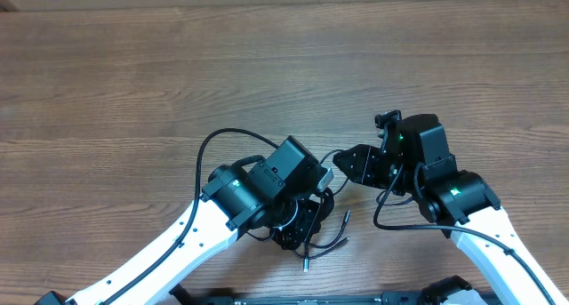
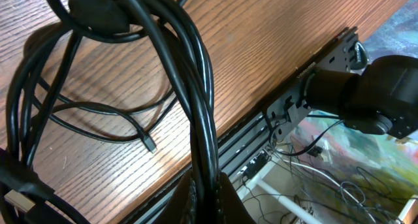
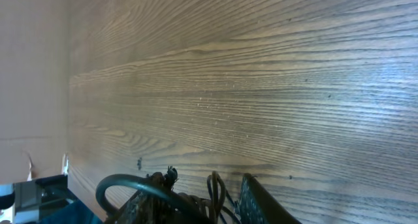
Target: Untangle cables
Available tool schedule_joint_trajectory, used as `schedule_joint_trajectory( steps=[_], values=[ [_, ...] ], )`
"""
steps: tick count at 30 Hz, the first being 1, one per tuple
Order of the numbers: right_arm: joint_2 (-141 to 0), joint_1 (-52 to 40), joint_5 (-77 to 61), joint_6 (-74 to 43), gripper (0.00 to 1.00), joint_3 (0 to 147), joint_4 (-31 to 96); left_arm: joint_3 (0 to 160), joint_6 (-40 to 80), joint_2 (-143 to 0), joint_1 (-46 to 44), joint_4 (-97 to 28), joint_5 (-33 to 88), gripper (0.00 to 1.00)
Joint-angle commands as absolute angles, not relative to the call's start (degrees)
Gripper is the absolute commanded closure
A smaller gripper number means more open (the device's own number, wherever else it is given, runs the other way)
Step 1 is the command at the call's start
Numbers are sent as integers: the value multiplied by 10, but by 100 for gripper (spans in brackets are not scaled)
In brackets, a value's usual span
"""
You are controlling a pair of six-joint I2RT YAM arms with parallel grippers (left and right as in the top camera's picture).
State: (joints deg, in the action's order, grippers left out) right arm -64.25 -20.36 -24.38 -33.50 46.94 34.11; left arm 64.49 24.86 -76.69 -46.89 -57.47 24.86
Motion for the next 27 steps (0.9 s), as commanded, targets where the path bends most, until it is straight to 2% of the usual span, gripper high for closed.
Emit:
schedule_joint_trajectory(
  steps=[1, 8, 14, 27],
  values=[
    [-638, -202, -208, -347, 65, 480, 337, 650, 254, -764, -476, -582, 254, 96],
    [-638, -202, -176, -347, 61, 480, 353, 650, 259, -764, -476, -465, 385, 96],
    [-638, -202, -176, -347, 61, 480, 353, 650, 275, -764, -476, -365, 448, 96],
    [-638, -202, -146, -345, 61, 480, 368, 650, 274, -764, -475, -346, 487, 96]
  ],
)
